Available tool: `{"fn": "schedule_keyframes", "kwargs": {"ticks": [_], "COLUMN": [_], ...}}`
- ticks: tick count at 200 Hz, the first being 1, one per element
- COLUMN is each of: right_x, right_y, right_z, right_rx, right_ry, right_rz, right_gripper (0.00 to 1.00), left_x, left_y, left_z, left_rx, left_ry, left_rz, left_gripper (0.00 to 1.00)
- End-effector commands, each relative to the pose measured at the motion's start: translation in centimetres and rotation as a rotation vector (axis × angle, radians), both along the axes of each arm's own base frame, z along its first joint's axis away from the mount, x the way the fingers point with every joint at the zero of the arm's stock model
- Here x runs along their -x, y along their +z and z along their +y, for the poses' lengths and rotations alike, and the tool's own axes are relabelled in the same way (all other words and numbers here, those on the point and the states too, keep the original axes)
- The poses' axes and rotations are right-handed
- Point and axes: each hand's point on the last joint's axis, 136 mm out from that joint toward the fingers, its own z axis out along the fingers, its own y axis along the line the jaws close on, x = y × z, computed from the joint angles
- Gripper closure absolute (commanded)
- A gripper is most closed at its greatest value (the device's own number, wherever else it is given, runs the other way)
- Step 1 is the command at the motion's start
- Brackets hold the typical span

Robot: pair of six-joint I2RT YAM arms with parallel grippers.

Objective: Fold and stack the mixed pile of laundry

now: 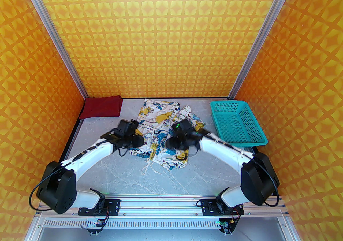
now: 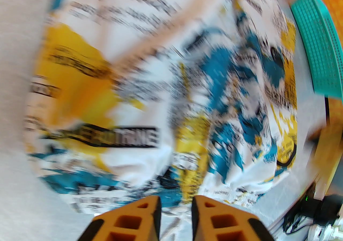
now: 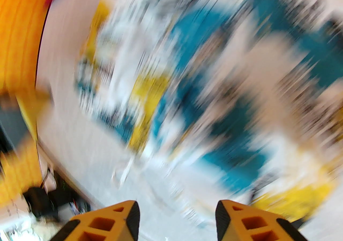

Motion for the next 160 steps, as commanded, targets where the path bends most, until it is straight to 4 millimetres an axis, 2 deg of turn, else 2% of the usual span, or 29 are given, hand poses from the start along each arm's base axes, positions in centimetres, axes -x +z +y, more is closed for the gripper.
{"fn": "schedule_keyframes", "kwargs": {"ticks": [1,27,41,53,62,86,101,119,137,150,160], "right_x": [-3.5,-7.0,-7.4,-6.9,-6.1,-2.2,1.1,5.5,8.2,8.5,7.6], "right_y": [-2.3,-4.9,-6.5,-7.8,-8.7,-10.8,-11.5,-11.8,-10.5,-8.8,-7.0], "right_z": [-3.1,-4.6,-4.6,-4.4,-4.1,-3.7,-2.0,1.4,4.9,5.3,4.5], "right_rx": [0.129,0.163,0.177,0.16,0.139,0.115,0.095,0.054,-0.011,-0.03,-0.019], "right_ry": [0.001,-0.022,-0.018,-0.024,-0.028,-0.04,-0.014,0.037,0.079,0.069,0.044], "right_rz": [-0.014,0.006,0.044,0.084,0.115,0.193,0.223,0.253,0.24,0.211,0.157], "right_gripper": [0.51,0.55,0.56,0.56,0.56,0.58,0.59,0.59,0.58,0.57,0.54], "left_x": [-0.1,-1.4,-2.3,-3.3,-4.1,-6.9,-9.1,-11.4,-13.8,-14.4,-14.0], "left_y": [-2.8,-5.3,-6.8,-7.8,-8.3,-9.0,-9.2,-9.6,-8.2,-5.9,-3.7], "left_z": [-0.4,0.1,1.1,2.3,3.3,5.3,6.0,6.4,6.6,6.5,6.7], "left_rx": [0.004,-0.011,-0.027,-0.04,-0.047,-0.053,-0.049,-0.043,-0.037,-0.04,-0.035], "left_ry": [0.03,0.06,0.084,0.104,0.124,0.143,0.142,0.133,0.122,0.104,0.101], "left_rz": [0.059,0.09,0.111,0.124,0.131,0.13,0.126,0.119,0.077,0.042,0.003], "left_gripper": [0.8,0.84,0.85,0.85,0.86,0.86,0.86,0.86,0.85,0.81,0.76]}}
